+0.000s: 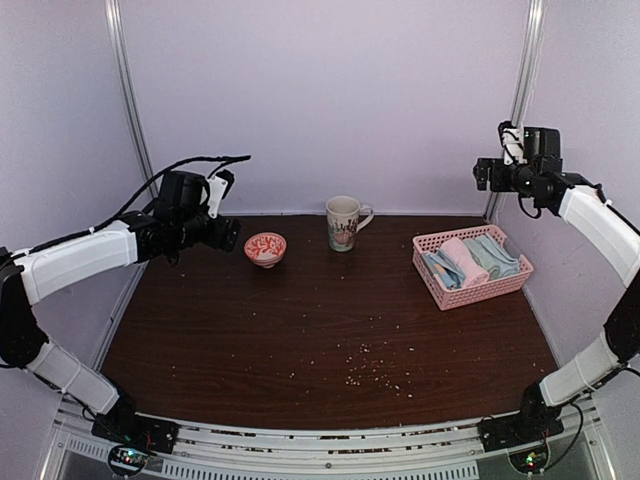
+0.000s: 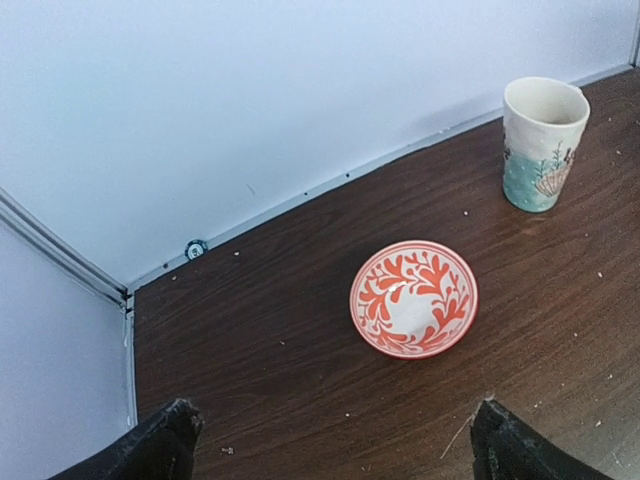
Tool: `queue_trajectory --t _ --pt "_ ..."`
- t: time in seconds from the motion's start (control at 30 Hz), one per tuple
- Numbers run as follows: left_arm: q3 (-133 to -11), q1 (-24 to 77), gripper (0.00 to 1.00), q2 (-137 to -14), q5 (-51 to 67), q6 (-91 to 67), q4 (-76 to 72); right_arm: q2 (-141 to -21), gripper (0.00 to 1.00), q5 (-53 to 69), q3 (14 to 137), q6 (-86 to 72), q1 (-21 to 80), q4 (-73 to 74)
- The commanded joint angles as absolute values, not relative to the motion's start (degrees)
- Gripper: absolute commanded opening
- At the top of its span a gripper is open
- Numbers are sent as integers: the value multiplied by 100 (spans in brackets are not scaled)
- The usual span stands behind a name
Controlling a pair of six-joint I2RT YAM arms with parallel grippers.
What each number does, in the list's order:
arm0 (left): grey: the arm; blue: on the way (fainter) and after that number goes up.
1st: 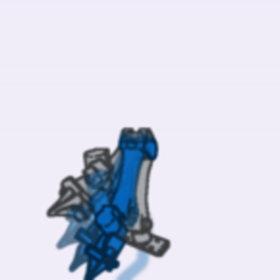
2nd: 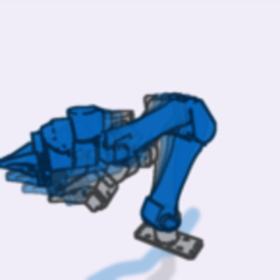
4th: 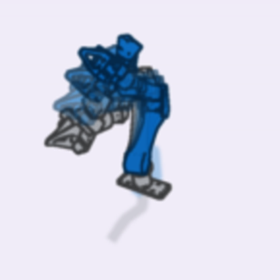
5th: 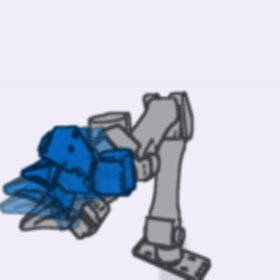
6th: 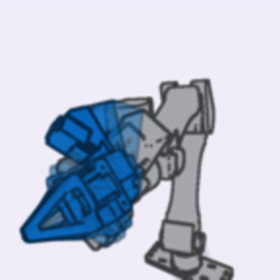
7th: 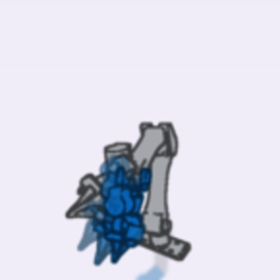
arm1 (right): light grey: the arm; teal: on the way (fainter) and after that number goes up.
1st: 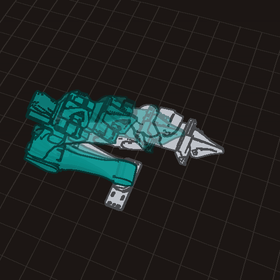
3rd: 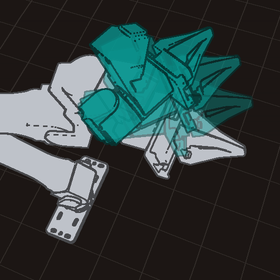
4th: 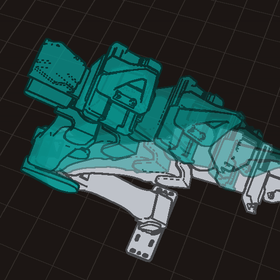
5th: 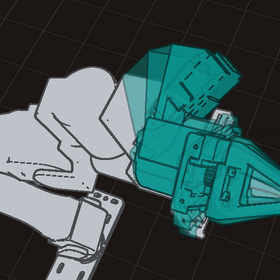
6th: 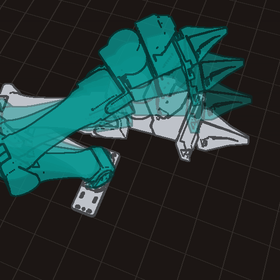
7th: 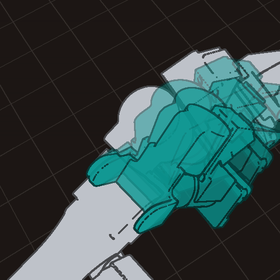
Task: Roll the towels
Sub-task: Reset both arms
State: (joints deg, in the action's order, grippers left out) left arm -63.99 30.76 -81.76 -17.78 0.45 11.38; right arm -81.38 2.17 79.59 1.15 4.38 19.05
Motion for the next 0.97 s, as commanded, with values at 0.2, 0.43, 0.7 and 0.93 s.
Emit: queue_trajectory --t 0.2,0.43,0.7,0.93 --pt "-7728 3025 98 -7796 -2655 -476 1314 -7898 100 1408 8921 -72 337 1316" --pt "-6865 3032 98 -7296 -3024 -230 298 -7787 100 541 8724 -1243 326 973" --pt "-6170 3021 98 -6938 -3073 21 -131 -7563 100 671 8074 -1454 48 880" --pt "-6027 3016 98 -6896 -2944 164 -271 -7589 100 1061 8010 -1590 -78 772"
